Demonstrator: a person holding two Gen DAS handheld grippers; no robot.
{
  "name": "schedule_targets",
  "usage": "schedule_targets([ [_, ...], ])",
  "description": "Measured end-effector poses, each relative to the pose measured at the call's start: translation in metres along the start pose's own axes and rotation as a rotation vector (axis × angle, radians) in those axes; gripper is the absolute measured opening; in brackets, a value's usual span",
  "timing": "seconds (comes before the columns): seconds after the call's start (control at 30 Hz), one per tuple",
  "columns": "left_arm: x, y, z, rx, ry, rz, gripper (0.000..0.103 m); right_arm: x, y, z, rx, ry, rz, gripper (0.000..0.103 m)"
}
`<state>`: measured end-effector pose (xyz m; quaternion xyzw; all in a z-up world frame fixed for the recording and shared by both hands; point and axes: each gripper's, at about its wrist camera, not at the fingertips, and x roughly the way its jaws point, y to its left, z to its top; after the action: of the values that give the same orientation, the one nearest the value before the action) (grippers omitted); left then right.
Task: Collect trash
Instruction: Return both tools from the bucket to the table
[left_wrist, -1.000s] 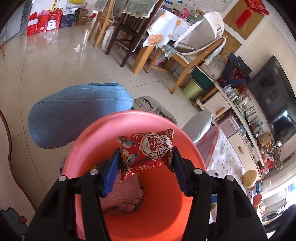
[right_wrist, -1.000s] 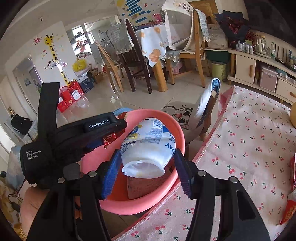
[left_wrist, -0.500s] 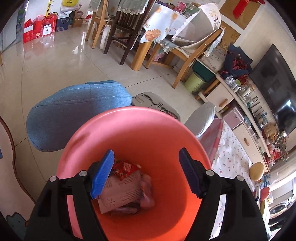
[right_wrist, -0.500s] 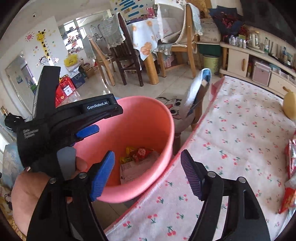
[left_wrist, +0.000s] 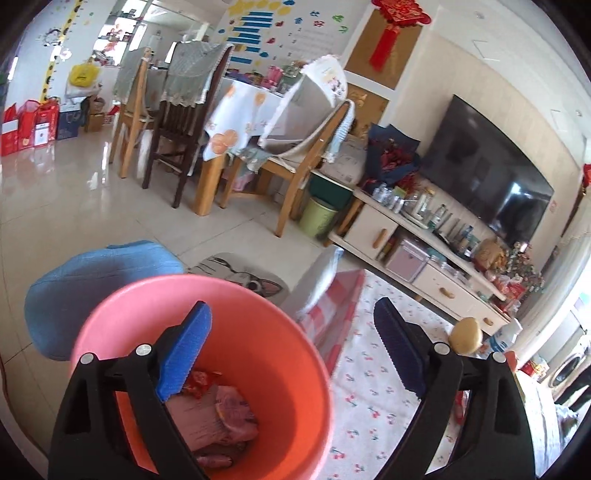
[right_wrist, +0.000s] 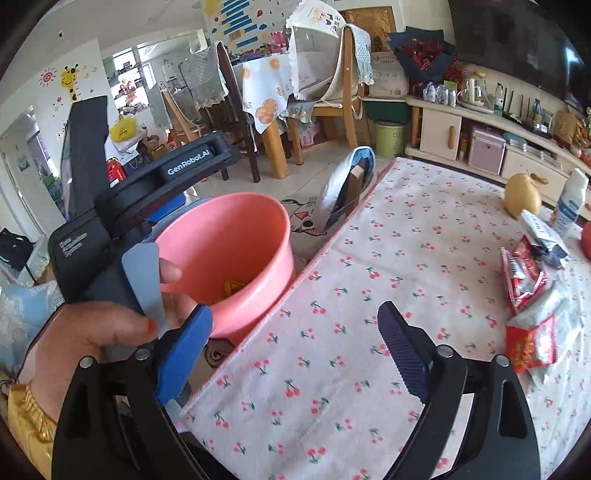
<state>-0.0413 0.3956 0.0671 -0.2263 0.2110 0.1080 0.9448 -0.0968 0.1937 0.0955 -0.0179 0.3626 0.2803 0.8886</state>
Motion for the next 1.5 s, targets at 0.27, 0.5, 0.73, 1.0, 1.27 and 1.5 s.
schedule_targets([
  [0.27,-0.001,-0.047,-0.012,0.111,0.062,-0.016,0.09,-0.041,-0.038,-0.017,0.083,-0.077,-0.049,0.091],
  [0.5,-0.004,-0.085,-0.03,0.233,0.105,0.005,0.09,-0.063,-0.076,-0.032,0.179,-0.125,-0.08,0.091],
  [0.73,-0.009,-0.115,-0.045,0.278,0.111,-0.017,0.09,-0.088,-0.118,-0.043,0.266,-0.164,-0.109,0.093],
  [1.0,-0.003,-0.166,-0.078,0.4,0.125,-0.044,0.09,-0.117,-0.165,-0.058,0.333,-0.215,-0.153,0.094],
  [1.27,-0.006,-0.219,-0.115,0.545,0.132,-0.128,0.09,-0.143,-0.216,-0.072,0.413,-0.251,-0.202,0.094],
  [1.5,-0.002,-0.249,-0.134,0.598,0.184,-0.256,0.09,-0.162,-0.274,-0.076,0.532,-0.298,-0.278,0.094],
])
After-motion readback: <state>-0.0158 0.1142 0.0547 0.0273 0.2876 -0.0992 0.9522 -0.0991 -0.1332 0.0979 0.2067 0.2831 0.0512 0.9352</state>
